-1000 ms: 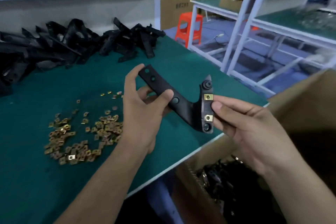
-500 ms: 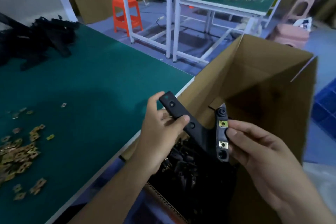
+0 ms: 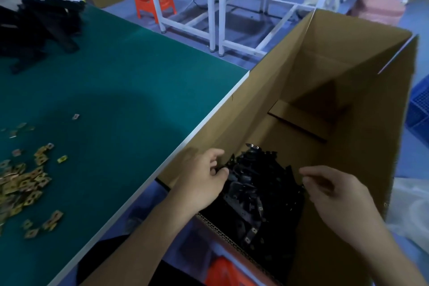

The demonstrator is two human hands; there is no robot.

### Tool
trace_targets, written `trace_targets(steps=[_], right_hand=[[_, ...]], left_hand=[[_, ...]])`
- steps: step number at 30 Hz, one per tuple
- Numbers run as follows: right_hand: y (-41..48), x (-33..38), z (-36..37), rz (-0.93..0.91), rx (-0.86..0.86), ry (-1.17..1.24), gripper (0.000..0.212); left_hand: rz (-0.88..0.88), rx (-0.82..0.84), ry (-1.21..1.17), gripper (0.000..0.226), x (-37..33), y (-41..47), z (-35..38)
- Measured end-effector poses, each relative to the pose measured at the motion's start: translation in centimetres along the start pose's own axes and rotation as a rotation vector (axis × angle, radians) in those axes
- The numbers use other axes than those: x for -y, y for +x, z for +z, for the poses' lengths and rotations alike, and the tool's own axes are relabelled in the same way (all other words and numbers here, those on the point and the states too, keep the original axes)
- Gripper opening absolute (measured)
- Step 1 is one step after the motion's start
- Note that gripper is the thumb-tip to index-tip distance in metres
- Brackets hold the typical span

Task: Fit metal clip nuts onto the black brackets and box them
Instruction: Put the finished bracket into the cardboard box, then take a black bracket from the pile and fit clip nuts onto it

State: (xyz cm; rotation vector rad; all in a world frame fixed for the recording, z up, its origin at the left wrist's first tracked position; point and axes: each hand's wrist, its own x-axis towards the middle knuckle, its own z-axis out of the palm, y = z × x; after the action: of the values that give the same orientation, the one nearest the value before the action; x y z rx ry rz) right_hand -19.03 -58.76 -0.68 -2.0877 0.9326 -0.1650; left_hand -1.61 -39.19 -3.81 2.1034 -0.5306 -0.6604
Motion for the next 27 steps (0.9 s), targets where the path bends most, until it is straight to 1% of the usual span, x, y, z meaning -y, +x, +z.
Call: trace_targets(steps=[5,8,11,13,15,17,19,22,23,25,27], right_hand=[[0.5,3.5,2.5,-0.123,0.082,0.029,0.017],[0.6,7.5,5.5,-0.263,0.126,0.095,0.018],[0.5,12.3,9.3,-0.467,0.210,0.186,0.024],[0.3,15.4,12.3,-0.604,0.273,0.225,0.030],[0.6,18.0,15.5,-0.725,0.286,0.218,0.036],[1.5,20.2,18.9,-0.806,0.299,0.219,0.040],[3.0,22.2,22.3,-0.855,0.337,0.191,0.042],[5.5,24.9,27.2,-0.848,0.395,0.130,0.035],[6.4,25.8,28.7,-0.850,0.391,0.124,0.033],[8.1,27.7,31.4,-0.873,0.355,0.125,0.031],[9.7,29.5,33.6,-0.897,0.327,0.140,0.028]], left_hand=[[0.152,-0.027,-0.132,0.029,-0.7,-1.8,-1.7],[0.258,-0.127,-0.186,0.026,-1.3,-3.5,-3.8],[0.316,-0.299,-0.204,0.028,-1.1,-5.0,-6.8],[0.371,-0.480,-0.166,0.030,-0.2,-6.2,-9.5],[0.406,-0.670,-0.086,0.029,1.6,-7.7,-12.7],[0.352,-0.854,-0.037,0.025,4.2,-9.6,-16.6],[0.262,-1.081,0.021,0.025,7.8,-11.8,-20.6],[0.009,-1.411,0.032,0.028,13.5,-15.1,-25.4],[-0.089,-1.473,0.020,0.025,15.2,-15.9,-26.5],[-0.233,-1.506,0.023,0.017,18.1,-16.7,-27.8],[-0.284,-1.541,-0.035,0.015,19.5,-16.6,-28.6]])
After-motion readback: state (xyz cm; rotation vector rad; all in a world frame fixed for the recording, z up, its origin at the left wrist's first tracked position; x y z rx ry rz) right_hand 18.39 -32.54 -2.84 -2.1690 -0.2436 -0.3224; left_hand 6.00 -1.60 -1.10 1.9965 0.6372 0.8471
